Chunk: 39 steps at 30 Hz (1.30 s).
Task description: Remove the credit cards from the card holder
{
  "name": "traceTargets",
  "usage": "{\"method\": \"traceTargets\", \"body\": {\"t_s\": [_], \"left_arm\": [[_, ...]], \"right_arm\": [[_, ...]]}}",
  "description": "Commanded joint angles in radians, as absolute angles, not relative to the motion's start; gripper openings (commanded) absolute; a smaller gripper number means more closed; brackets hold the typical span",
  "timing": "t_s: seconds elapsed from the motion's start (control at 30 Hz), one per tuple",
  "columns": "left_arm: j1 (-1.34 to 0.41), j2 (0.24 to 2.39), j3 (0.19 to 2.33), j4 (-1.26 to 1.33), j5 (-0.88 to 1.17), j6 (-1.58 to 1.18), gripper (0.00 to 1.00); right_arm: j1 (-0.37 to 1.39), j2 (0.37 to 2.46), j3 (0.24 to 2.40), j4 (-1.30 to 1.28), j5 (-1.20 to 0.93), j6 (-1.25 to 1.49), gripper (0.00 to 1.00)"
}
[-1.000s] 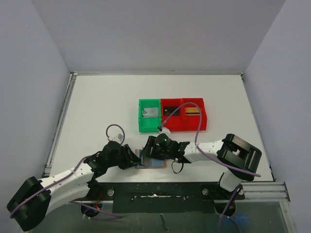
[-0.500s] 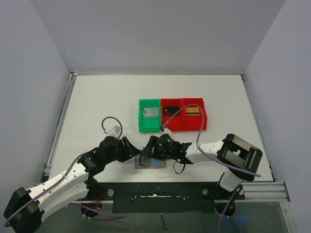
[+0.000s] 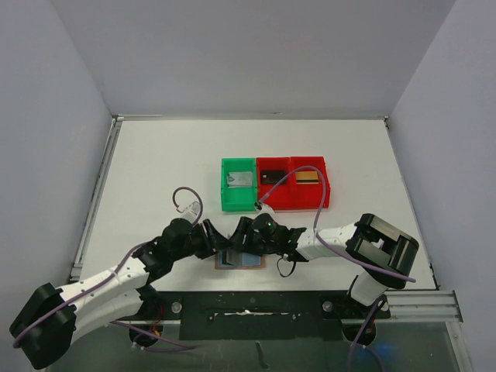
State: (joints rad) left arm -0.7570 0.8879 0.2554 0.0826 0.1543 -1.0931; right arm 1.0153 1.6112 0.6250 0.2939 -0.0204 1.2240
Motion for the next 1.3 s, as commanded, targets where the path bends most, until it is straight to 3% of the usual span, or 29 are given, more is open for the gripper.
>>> {"method": "traceTargets", "body": {"t_s": [0.0, 0.23, 0.4, 0.63, 1.0, 1.27], "left_arm": [[-0.793, 0.894, 0.246, 0.114, 0.227, -1.091, 0.41], [-0.794, 0.73, 0.266, -0.074, 0.106, -1.104, 0.42], [-0.795, 0.663, 0.244, -0.088, 0.128, -1.112, 0.41], [-0.802, 0.828, 0.232, 0.058, 0.275, -1.072, 0.38], [-0.837, 0.93, 0.266, 0.131, 0.139, -1.049, 0.37], [-0.839, 1.051, 0.306, 0.232, 0.189, -1.002, 0.37]], "right_arm": [[1.019, 1.643, 0.603, 0.208, -0.032, 1.228, 0.56], [1.013, 1.637, 0.599, 0.207, -0.031, 1.226, 0.56], [1.011, 1.635, 0.594, 0.213, -0.032, 1.228, 0.57], [1.008, 1.635, 0.598, 0.217, -0.04, 1.224, 0.57], [1.008, 1.626, 0.607, 0.208, -0.042, 1.215, 0.57], [1.003, 1.584, 0.611, 0.205, -0.058, 1.197, 0.61]]}}
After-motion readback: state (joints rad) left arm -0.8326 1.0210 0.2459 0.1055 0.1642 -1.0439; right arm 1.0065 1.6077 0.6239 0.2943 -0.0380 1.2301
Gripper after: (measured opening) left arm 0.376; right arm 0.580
